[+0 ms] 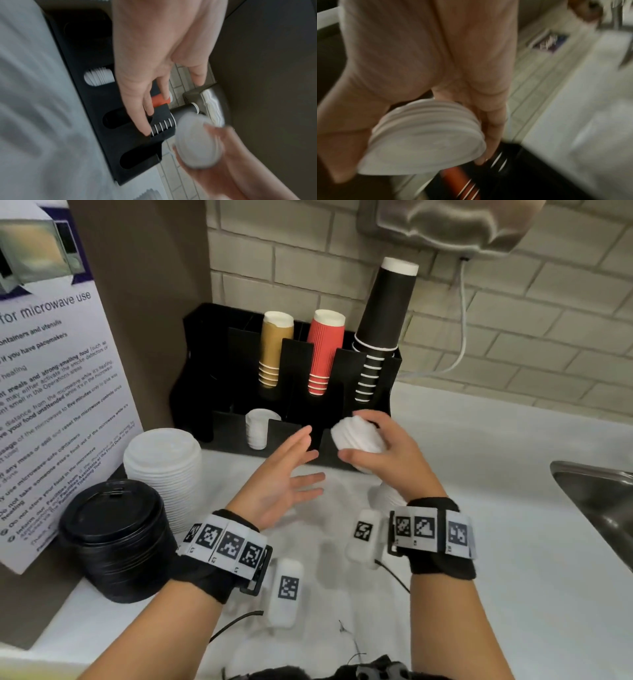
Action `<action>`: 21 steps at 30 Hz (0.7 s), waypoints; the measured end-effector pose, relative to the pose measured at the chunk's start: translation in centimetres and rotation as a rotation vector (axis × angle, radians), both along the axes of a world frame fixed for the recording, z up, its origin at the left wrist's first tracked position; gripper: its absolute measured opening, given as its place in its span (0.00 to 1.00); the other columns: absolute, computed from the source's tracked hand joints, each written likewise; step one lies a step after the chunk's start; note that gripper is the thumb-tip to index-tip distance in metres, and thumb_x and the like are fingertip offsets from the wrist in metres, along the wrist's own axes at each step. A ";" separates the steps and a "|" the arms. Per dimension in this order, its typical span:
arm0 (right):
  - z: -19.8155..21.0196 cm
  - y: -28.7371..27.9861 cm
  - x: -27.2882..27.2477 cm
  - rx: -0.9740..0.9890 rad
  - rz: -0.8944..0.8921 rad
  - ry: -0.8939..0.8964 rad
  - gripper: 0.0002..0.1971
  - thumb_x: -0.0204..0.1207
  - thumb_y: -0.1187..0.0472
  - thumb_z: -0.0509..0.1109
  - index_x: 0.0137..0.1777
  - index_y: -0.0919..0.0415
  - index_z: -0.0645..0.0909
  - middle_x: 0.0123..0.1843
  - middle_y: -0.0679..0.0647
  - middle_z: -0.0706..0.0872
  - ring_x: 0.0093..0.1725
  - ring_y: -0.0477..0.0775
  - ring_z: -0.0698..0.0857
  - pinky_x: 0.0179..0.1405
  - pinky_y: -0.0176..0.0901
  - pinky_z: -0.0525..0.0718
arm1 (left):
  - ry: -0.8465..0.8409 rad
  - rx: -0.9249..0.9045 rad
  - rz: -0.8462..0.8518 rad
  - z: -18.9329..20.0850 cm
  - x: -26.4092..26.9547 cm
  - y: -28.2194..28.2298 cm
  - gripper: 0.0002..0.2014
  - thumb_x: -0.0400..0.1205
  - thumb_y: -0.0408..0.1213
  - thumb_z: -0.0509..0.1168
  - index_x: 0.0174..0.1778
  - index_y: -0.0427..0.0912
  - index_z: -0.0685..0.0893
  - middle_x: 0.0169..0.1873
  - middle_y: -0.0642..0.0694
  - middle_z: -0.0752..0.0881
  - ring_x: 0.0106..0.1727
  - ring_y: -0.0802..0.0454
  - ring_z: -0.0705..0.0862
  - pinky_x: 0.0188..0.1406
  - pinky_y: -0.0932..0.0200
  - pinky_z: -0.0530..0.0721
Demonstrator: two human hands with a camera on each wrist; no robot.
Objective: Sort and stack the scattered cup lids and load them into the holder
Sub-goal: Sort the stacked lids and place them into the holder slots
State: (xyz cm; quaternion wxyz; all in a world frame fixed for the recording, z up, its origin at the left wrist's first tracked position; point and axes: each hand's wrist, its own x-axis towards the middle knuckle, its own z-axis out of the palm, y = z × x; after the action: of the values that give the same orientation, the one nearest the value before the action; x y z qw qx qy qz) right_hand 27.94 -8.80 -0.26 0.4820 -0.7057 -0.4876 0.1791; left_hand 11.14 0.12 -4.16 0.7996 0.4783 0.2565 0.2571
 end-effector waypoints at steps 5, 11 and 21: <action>-1.4 2.2 -3.6 -0.027 0.224 0.147 0.28 0.67 0.53 0.81 0.65 0.37 0.75 0.58 0.50 0.84 0.57 0.48 0.84 0.55 0.39 0.85 | -0.156 -0.036 -0.030 -0.5 -0.2 0.0 0.31 0.76 0.57 0.64 0.78 0.63 0.69 0.69 0.46 0.83 0.64 0.38 0.85 0.59 0.45 0.86; -1.6 2.6 -3.5 -0.150 0.384 0.146 0.29 0.70 0.52 0.79 0.70 0.35 0.74 0.63 0.45 0.82 0.64 0.45 0.81 0.61 0.40 0.82 | -0.131 -0.011 0.038 -1.0 -2.3 0.9 0.27 0.75 0.52 0.67 0.71 0.58 0.77 0.66 0.44 0.85 0.62 0.39 0.87 0.54 0.45 0.88; -0.9 2.9 -4.2 -0.121 0.478 0.163 0.33 0.65 0.56 0.81 0.71 0.41 0.75 0.63 0.48 0.85 0.64 0.49 0.84 0.69 0.54 0.80 | -0.089 0.027 0.086 -0.5 -3.8 1.4 0.29 0.75 0.50 0.68 0.74 0.53 0.76 0.68 0.42 0.82 0.62 0.40 0.86 0.53 0.43 0.88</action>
State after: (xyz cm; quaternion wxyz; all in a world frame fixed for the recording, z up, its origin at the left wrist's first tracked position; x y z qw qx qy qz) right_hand 23.70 -5.93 -1.12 0.4203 -0.5812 -0.5886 0.3730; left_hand 7.35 1.50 -4.65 0.7920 0.4654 0.2375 0.3157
